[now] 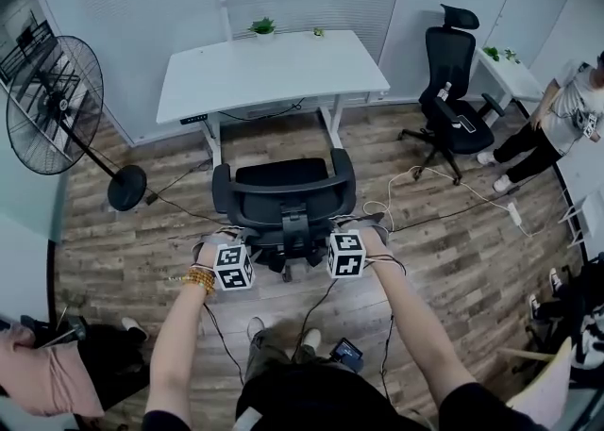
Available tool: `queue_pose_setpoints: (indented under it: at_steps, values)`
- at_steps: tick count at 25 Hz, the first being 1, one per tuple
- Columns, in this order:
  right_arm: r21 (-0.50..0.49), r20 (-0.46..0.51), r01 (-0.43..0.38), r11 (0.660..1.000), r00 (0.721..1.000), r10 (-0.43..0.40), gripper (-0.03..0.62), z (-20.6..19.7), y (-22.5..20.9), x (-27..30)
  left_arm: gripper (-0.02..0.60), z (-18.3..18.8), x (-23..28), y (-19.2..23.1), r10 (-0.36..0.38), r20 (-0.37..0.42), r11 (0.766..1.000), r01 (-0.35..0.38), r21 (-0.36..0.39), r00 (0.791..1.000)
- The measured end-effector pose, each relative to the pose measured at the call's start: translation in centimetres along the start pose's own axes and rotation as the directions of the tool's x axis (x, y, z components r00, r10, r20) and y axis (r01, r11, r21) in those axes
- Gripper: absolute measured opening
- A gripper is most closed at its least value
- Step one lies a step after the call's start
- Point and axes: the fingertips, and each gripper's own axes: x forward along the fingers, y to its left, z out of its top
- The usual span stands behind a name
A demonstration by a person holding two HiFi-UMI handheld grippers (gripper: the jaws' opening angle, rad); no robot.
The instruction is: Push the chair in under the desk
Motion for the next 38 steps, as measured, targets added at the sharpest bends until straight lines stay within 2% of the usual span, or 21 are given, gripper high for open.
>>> queue_pose_setpoints:
  at_steps: [12, 38]
  values:
    - [0.011, 0.001, -0.011, 1.0, 1.0, 0.011, 0.114, -0.2, -1.2, 0.9, 0.112, -0.7, 0.9, 1.2, 0.005, -0.007, 1.0, -0.005, -0.001, 1.0]
    - [0.073, -0.05, -0.04, 0.997, 0.998, 0.043, 0.115, -3.1, -8.9, 3.1, 0.112, -1.2, 4.7, 9.5, -0.009, -0.02, 1.0, 0.009, 0.013, 1.0]
